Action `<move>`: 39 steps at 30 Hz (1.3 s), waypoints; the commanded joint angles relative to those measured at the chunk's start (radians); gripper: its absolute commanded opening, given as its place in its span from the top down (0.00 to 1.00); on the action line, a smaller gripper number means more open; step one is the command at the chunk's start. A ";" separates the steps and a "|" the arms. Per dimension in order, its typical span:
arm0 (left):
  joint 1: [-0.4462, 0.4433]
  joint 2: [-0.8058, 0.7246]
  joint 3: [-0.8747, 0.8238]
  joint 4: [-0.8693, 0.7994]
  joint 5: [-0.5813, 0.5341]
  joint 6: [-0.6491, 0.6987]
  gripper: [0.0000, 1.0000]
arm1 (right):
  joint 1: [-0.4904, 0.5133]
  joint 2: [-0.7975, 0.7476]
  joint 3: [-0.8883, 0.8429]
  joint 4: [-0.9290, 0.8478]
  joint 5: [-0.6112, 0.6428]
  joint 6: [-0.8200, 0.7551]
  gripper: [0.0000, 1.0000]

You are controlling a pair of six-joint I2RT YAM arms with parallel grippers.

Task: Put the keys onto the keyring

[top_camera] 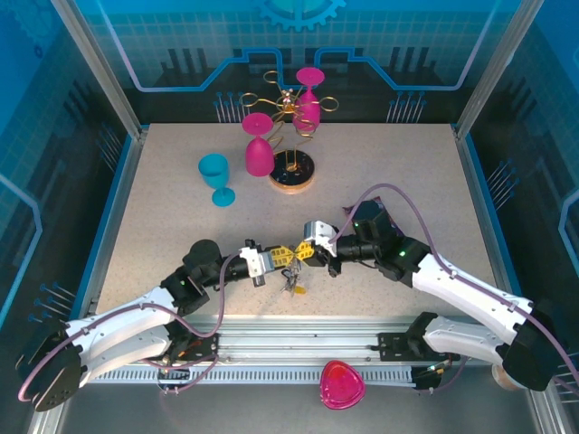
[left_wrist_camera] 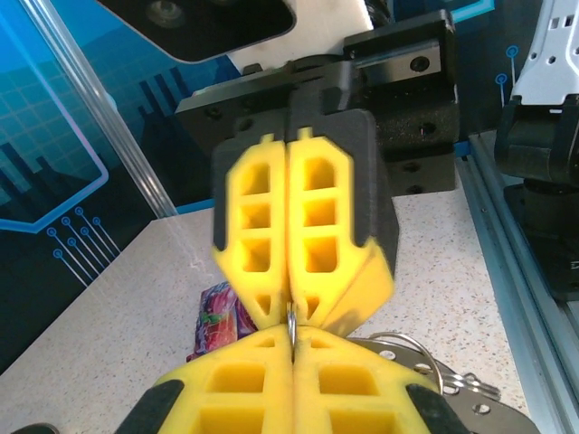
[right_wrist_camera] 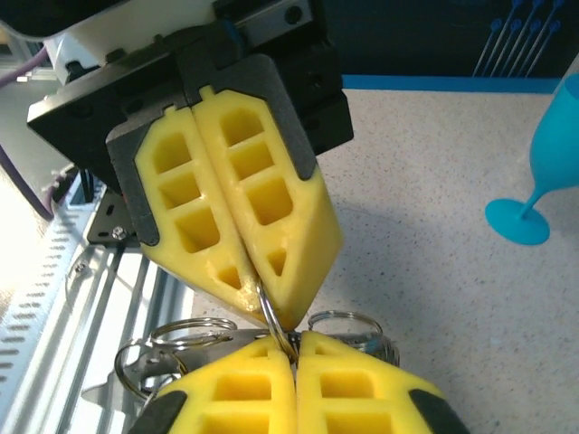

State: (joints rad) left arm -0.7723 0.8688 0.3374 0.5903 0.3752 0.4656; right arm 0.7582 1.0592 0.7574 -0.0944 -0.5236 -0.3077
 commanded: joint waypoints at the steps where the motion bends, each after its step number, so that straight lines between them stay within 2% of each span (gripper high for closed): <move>1: -0.006 0.004 -0.001 0.060 0.010 -0.023 1.00 | 0.011 0.003 0.006 0.074 -0.022 -0.016 1.00; 2: -0.005 0.003 -0.002 0.061 -0.012 -0.027 0.93 | 0.011 -0.001 0.010 0.062 -0.018 -0.025 1.00; 3: -0.007 -0.003 -0.003 0.058 -0.032 -0.027 0.80 | 0.012 -0.003 0.013 0.043 -0.010 -0.036 1.00; 6: -0.003 -0.022 0.002 0.020 -0.062 -0.010 0.69 | 0.014 -0.002 0.050 -0.062 0.030 -0.085 1.00; 9: -0.001 -0.038 0.013 -0.039 -0.083 0.012 0.66 | 0.024 0.004 0.091 -0.166 0.068 -0.141 1.00; 17: -0.001 -0.027 0.054 -0.169 -0.078 0.052 0.68 | 0.057 0.048 0.197 -0.322 0.167 -0.208 1.00; 26: -0.001 -0.022 0.060 -0.185 -0.088 0.067 0.77 | 0.119 0.138 0.308 -0.477 0.295 -0.307 1.00; 30: -0.001 -0.013 0.063 -0.203 -0.088 0.076 0.81 | 0.134 0.153 0.340 -0.487 0.293 -0.319 1.00; 36: -0.002 -0.003 0.068 -0.228 -0.095 0.091 0.81 | 0.141 0.164 0.367 -0.490 0.281 -0.324 1.00; 39: -0.002 -0.002 0.069 -0.222 -0.091 0.091 0.87 | 0.151 0.172 0.375 -0.493 0.280 -0.329 1.00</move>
State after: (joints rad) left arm -0.7734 0.8639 0.3733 0.3820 0.2916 0.5354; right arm 0.8856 1.2236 1.0920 -0.5842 -0.2348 -0.6159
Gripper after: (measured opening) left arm 0.136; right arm 0.064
